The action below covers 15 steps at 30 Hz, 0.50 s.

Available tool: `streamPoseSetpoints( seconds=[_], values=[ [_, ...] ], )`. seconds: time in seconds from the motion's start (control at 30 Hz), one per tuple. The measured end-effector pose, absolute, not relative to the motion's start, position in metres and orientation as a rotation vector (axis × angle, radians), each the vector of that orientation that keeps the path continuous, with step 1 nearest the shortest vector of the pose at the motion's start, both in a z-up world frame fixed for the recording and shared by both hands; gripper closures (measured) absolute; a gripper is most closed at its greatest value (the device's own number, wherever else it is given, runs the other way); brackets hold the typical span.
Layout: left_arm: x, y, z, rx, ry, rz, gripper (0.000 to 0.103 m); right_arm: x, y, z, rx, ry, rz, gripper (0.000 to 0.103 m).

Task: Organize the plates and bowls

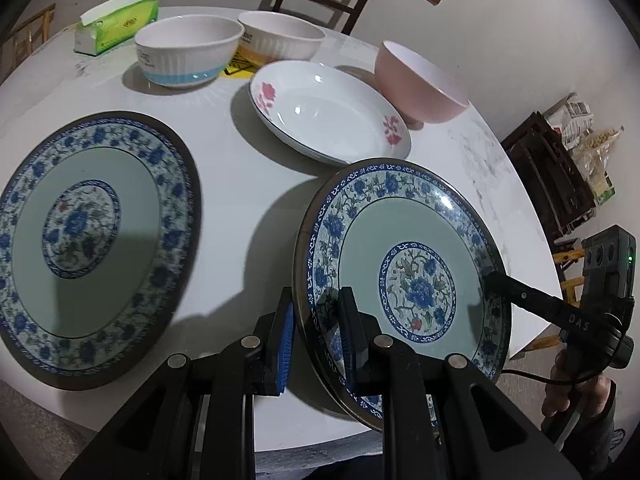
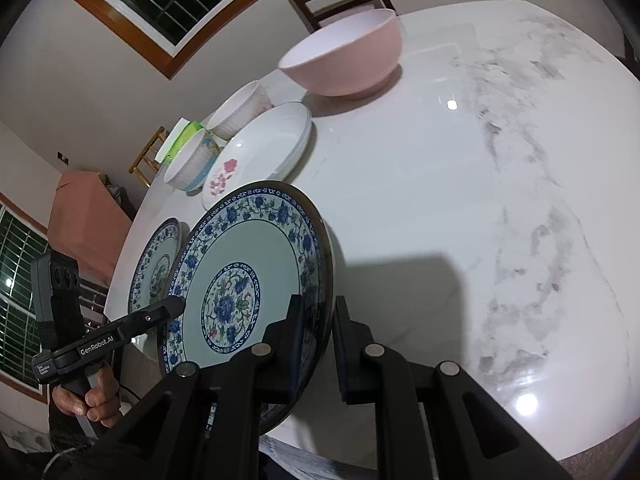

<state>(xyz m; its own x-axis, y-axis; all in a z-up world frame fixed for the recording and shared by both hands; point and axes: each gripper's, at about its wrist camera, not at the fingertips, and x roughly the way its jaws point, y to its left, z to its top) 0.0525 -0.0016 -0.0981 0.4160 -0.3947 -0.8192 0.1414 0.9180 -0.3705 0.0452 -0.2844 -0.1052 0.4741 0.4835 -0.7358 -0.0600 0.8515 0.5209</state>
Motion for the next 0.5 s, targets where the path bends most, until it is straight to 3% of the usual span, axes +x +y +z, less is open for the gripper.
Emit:
streamPoseSetpoints(
  seconds=[0.5],
  values=[
    [0.055, 0.056, -0.072, -0.298, 1.016, -0.244, 0.086, 0.069, -0.218, -0.079, 0.393, 1.010, 0.432, 0.089]
  ],
)
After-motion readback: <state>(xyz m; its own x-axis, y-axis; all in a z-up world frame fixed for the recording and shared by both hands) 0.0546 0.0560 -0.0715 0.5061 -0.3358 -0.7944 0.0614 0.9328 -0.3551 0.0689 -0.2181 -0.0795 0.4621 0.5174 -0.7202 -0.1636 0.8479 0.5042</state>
